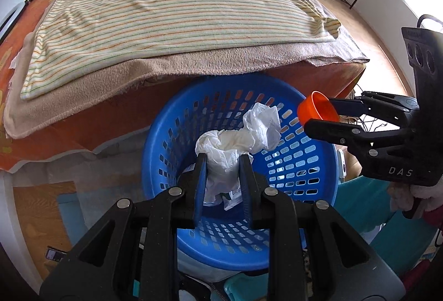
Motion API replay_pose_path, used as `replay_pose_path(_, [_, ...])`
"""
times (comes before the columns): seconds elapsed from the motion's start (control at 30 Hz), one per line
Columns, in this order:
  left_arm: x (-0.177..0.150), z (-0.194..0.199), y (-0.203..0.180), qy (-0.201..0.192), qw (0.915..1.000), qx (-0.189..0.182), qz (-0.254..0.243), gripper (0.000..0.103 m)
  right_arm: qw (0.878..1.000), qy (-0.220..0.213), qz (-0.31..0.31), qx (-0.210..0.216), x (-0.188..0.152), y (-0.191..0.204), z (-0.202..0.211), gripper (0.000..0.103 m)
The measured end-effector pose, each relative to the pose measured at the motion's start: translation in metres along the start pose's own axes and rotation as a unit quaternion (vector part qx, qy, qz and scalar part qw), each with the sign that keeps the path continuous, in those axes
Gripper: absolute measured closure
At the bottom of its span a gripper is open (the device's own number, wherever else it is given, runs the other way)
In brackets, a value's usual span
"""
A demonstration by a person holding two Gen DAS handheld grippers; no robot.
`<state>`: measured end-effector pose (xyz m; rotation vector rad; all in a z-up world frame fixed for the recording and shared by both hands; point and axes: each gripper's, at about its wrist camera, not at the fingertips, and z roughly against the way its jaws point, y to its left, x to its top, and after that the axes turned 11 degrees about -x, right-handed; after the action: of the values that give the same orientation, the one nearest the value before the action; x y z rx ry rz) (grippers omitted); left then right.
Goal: Collect trash
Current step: 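Carry tissue and orange cap over the blue basket and open both tools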
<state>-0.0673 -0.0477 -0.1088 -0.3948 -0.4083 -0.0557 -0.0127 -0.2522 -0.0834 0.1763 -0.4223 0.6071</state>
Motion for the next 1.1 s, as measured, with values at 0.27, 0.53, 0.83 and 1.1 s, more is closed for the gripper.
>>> replay_pose_path(0.27, [-0.006, -0.008, 0.001, 0.012, 0.9999, 0.004, -0.002, 0.081, 1.0, 0.01, -0.005, -0.001, -0.001, -0.001, -0.006, 0.054])
replay_pose_path(0.53, [-0.006, -0.013, -0.001, 0.017, 0.9998, 0.01, -0.005, 0.058, 1.0, 0.018, -0.005, -0.001, -0.001, 0.0, -0.012, 0.054])
replay_pose_path(0.83, [-0.006, -0.015, 0.001, 0.022, 0.9997, 0.013, 0.0, 0.042, 1.0, 0.02, -0.019, -0.005, 0.0, -0.004, -0.013, 0.039])
replay_pose_path(1.1, [-0.006, -0.014, 0.003, 0.017, 0.9997, 0.017, 0.004, 0.037, 1.0, 0.016, -0.021, -0.016, 0.002, -0.005, -0.011, 0.021])
